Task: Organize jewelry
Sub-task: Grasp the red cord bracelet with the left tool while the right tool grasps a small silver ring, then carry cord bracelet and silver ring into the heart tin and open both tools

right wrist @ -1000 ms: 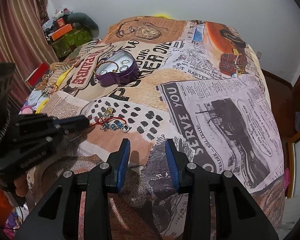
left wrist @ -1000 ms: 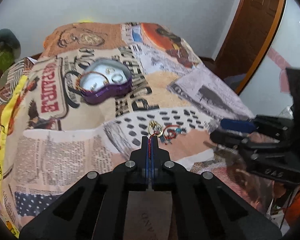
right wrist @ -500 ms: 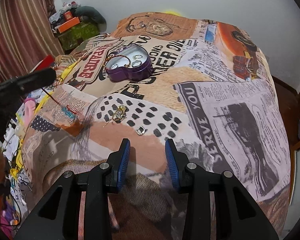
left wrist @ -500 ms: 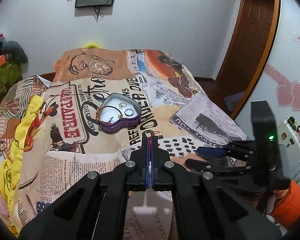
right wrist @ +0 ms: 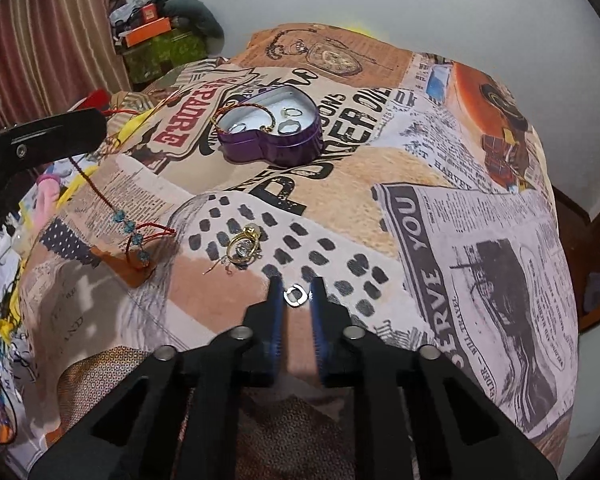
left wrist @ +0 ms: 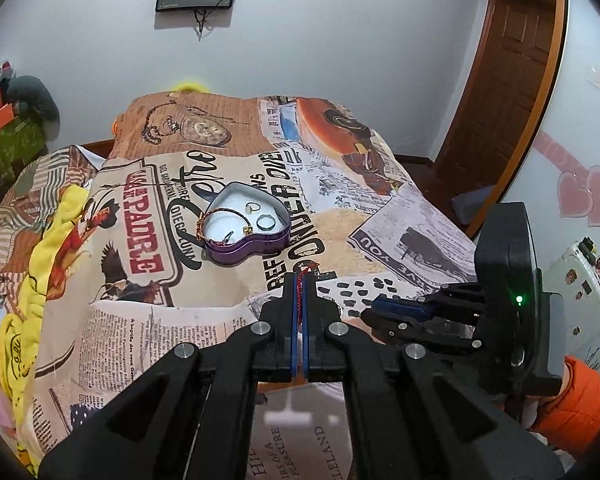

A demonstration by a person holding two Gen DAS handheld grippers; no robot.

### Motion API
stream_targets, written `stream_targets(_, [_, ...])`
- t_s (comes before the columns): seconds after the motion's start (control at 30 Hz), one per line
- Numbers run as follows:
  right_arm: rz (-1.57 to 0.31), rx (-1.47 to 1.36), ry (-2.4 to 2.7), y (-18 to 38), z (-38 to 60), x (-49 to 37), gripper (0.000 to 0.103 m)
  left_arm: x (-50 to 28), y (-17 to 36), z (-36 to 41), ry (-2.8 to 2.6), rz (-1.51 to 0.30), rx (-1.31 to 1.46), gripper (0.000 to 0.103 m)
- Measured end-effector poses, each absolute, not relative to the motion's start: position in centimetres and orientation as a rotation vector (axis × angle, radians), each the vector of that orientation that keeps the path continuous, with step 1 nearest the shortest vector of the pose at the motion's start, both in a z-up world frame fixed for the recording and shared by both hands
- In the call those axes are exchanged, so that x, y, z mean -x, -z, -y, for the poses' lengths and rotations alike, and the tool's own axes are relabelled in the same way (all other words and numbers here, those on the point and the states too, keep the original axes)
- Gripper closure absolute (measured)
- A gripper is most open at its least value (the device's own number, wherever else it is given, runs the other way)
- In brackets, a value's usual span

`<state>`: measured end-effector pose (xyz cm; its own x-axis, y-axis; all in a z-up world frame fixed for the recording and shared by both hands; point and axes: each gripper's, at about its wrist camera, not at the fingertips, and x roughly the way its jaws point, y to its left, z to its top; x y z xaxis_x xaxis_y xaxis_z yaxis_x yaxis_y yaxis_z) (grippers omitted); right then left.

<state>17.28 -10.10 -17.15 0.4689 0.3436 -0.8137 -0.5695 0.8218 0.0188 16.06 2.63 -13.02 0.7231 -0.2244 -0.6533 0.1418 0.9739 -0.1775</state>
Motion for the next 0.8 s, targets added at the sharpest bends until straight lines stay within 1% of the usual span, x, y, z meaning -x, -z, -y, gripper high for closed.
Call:
stream_targets(0.23, [-0.925,0.243,-0.561,16.6,10.5,-17.5,0.093,-16.2,12.3,-3.0,0.188,-0.722,0.117,0.103])
stream_targets(0.8, [-0.775,0.157,-0.542,10.5,11.2,-18.9,0.093,-18.1,8.3,-3.8,0.143,-0.615,0.091,0.103])
